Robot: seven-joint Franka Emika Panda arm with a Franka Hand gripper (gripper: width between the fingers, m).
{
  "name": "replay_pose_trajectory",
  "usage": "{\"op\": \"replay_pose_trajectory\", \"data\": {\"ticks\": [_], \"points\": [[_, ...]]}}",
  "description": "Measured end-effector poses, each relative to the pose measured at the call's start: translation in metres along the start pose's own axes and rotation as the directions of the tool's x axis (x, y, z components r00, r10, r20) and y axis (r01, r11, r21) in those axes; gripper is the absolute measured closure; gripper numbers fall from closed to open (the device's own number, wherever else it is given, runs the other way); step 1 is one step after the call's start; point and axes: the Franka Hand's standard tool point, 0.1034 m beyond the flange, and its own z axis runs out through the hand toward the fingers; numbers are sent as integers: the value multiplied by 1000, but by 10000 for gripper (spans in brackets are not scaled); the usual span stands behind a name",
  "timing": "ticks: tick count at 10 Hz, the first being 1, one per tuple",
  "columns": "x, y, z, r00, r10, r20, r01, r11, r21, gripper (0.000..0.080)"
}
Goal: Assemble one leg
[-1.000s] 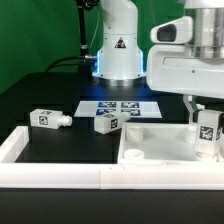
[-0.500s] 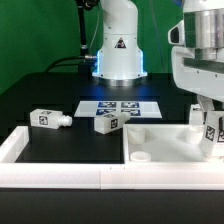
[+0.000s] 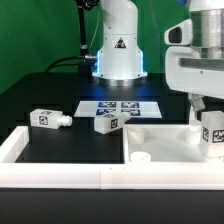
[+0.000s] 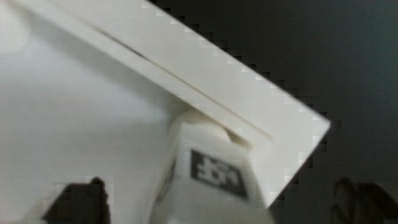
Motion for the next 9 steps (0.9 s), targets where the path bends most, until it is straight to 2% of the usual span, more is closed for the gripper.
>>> {"op": "replay_pose_trajectory", "data": {"ticks": [1, 4, 5, 6, 8, 9], "points": [[-3, 1, 1, 999, -44, -6, 44, 999, 5, 159], [0, 3, 2, 961, -275, -11, 275, 962, -3, 151], [5, 5, 3, 900, -436, -23, 436, 900, -16, 151], [11, 7, 4, 843, -537, -30, 537, 843, -18, 151], [16, 3, 3, 748, -661, -56, 661, 750, -23, 151], [16, 4, 3, 764, -643, -56, 643, 766, -21, 264]]}}
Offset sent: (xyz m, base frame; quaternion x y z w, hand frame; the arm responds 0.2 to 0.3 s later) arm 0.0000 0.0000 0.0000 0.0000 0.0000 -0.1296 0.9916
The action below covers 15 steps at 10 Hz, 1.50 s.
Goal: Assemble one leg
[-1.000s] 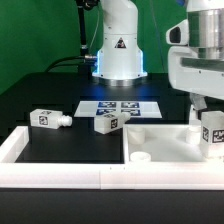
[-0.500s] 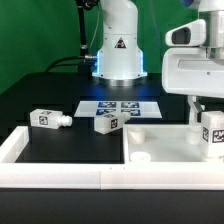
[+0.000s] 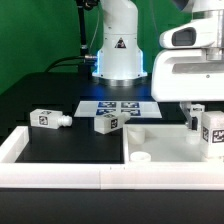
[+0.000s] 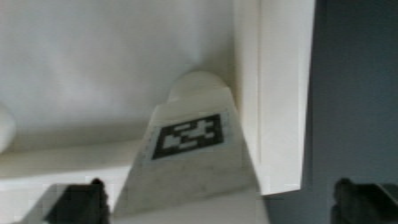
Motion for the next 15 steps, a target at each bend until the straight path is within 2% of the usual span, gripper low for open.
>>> {"op": "replay_pose_trajectory", "data": {"ticks": [1, 2, 3, 5, 6, 7, 8, 10, 11, 12, 14, 15], "points": [[0, 0, 0, 1000, 10, 0, -10, 1000, 0, 399], [0, 0, 0, 1000, 16, 0, -16, 1000, 0, 399], [0, 1, 0, 999, 48, 0, -48, 999, -1, 514], [0, 2, 0, 968, 249, -1, -249, 968, -1, 514], [1, 3, 0, 915, 404, -5, -404, 915, -7, 514], [2, 4, 1, 844, 536, -6, -536, 844, -11, 514], [1, 5, 2, 739, 674, 0, -674, 739, -15, 514], [0, 12, 3, 434, 900, 39, -901, 434, 7, 513], [0, 14, 3, 345, 936, 61, -938, 345, 14, 512], [0, 13, 3, 338, 939, 59, -941, 338, 12, 512], [-1, 12, 3, 397, 916, 56, -918, 397, 13, 506], [-4, 7, 2, 559, 827, 50, -828, 560, -5, 326]]}}
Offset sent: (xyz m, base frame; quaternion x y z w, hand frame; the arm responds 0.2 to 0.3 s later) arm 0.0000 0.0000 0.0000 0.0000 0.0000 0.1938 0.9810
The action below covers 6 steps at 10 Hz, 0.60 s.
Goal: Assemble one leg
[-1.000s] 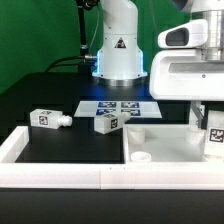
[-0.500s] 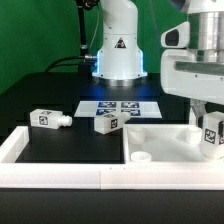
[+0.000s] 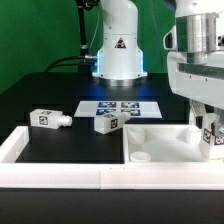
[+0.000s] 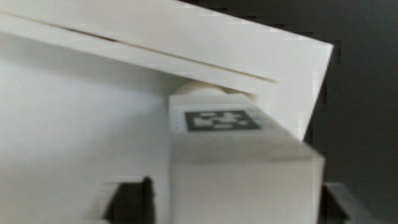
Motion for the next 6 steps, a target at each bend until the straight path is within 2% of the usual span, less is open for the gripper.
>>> {"op": "replay_pose_trajectory", "data": {"ticks": [1, 2, 3, 6], "points": [[-8, 0, 0, 975, -220, 13, 220, 975, -31, 326], [-13, 0, 0, 959, -283, 22, 284, 958, -26, 193], [-9, 4, -1, 956, -293, -5, 293, 956, -3, 157], [-8, 7, 0, 859, -512, -5, 512, 859, -10, 151]]}}
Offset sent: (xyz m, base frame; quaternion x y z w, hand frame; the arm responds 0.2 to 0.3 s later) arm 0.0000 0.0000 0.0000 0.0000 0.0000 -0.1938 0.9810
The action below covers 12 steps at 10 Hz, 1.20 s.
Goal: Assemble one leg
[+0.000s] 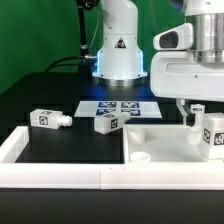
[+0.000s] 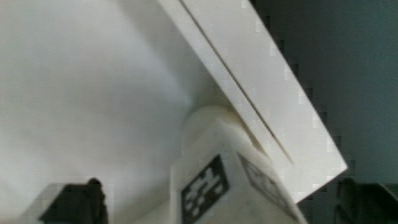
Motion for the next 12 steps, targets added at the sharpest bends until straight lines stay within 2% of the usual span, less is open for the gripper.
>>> {"op": "replay_pose_trajectory", "data": {"ticks": [1, 2, 3, 5, 6, 7, 8, 10, 12], "points": [[2, -2, 0, 975, -223, -17, 223, 975, -13, 151], [2, -7, -1, 901, -434, -20, 433, 901, -19, 151], [-3, -12, -1, 890, -456, -18, 456, 890, -15, 151], [-3, -12, 0, 903, -429, -18, 428, 903, -13, 151], [-3, -12, 0, 921, -388, -18, 388, 922, -11, 266], [-3, -11, 0, 945, -326, -17, 326, 945, -11, 413], [-1, -5, 1, 975, -224, -16, 223, 975, -18, 509], [3, -5, 0, 1000, -13, -26, 12, 1000, -13, 509], [2, -5, 0, 943, 331, -22, -331, 944, 1, 509]]}}
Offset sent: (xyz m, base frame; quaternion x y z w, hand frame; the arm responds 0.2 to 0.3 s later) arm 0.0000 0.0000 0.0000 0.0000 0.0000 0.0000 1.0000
